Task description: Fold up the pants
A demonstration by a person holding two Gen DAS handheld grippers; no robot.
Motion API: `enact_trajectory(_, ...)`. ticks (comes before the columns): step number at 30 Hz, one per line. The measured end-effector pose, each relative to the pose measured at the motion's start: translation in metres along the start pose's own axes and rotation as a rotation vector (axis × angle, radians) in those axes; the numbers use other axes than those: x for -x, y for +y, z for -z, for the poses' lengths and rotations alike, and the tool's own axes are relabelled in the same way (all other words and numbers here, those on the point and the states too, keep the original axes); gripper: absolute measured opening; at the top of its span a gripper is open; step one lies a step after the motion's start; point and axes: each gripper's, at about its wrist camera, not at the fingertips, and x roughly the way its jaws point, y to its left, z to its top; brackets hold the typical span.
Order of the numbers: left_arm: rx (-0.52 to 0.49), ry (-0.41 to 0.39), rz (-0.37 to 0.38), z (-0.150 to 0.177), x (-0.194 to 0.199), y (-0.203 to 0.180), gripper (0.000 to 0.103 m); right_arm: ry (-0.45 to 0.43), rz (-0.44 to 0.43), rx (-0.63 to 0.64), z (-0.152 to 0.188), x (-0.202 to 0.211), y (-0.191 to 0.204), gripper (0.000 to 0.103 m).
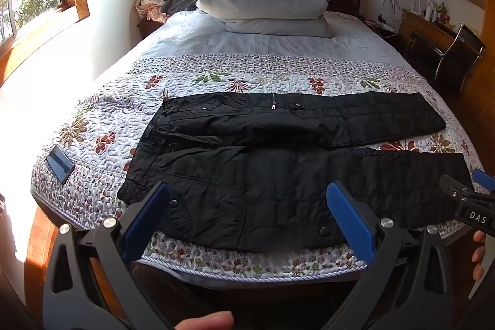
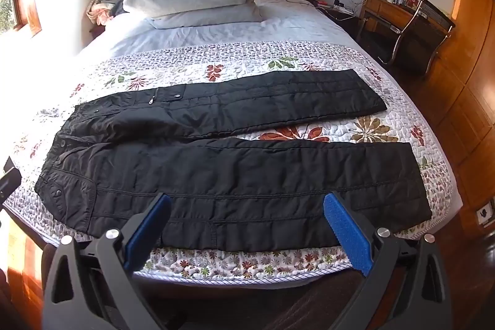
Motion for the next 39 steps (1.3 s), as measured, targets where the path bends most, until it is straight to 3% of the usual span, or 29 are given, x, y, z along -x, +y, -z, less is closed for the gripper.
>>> enact_trajectory(39,-0.005,0.020,-0.010,0.000,-0.008,0.002,0.101,-0.009,0.020,0.001,0.001,0.000,-0.003,0.100)
